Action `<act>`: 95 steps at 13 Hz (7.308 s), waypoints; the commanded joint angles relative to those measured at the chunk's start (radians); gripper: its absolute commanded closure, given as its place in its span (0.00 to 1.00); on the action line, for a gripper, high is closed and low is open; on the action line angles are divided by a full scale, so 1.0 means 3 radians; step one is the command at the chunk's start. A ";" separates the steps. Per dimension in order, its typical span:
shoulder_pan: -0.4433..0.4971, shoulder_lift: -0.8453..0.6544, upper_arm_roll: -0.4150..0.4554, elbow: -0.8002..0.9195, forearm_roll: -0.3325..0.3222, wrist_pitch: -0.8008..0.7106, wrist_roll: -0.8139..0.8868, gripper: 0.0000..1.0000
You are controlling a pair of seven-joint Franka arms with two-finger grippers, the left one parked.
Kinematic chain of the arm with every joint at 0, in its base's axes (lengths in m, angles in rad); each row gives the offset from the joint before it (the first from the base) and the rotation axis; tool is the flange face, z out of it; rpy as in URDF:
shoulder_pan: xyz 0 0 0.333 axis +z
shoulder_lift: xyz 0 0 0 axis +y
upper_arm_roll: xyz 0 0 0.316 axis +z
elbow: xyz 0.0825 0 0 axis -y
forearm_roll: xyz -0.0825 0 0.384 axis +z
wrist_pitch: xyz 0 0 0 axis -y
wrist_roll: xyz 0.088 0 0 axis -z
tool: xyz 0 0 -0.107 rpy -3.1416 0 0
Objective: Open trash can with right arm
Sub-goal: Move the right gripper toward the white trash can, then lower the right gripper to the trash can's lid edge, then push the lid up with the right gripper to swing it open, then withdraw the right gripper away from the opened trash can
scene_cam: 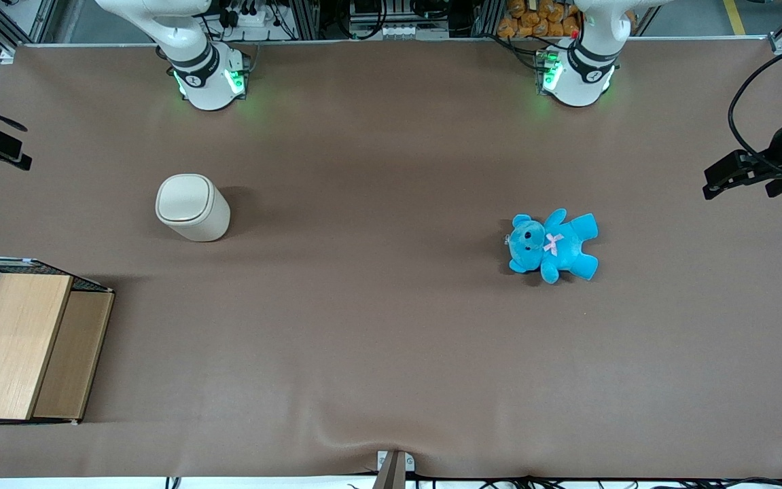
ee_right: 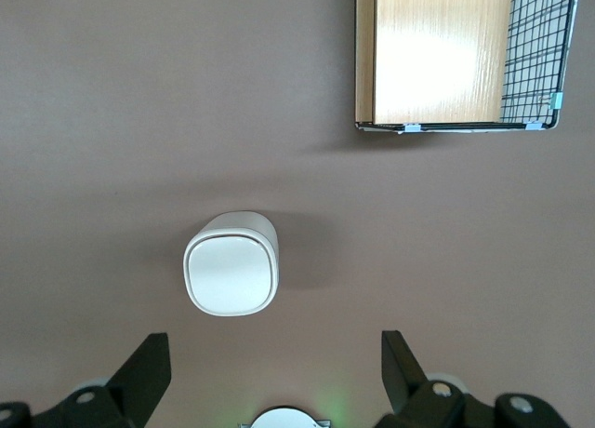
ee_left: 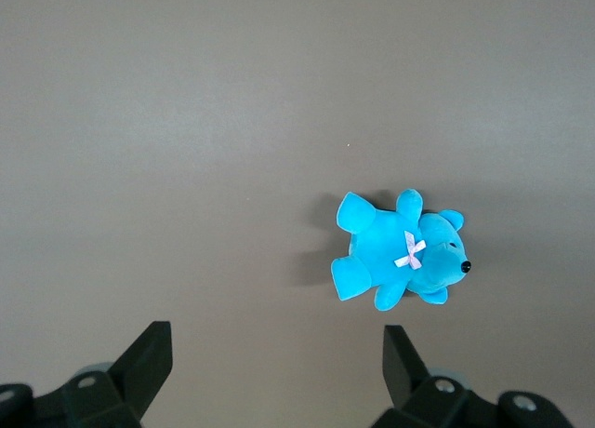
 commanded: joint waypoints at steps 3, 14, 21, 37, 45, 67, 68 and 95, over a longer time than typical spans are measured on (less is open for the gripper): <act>0.0008 0.0037 0.0007 0.0016 -0.0037 -0.0011 0.0018 0.00; 0.0222 0.0052 0.0013 -0.0101 0.0019 -0.0364 0.0222 0.00; 0.0284 -0.0090 0.0018 -0.0679 0.0260 -0.0303 0.0473 0.10; 0.0268 -0.0853 0.0238 -0.2428 0.0388 0.0771 0.0688 1.00; 0.0182 -0.0603 0.0227 -0.2689 0.0199 0.1629 0.0448 1.00; -0.0013 -0.0019 0.0212 -0.2935 0.0178 0.2382 -0.0033 1.00; -0.0013 -0.0014 0.0212 -0.2940 0.0178 0.2392 -0.0049 1.00; 0.0105 0.0113 0.0227 -0.0410 0.0173 0.0087 0.0233 0.00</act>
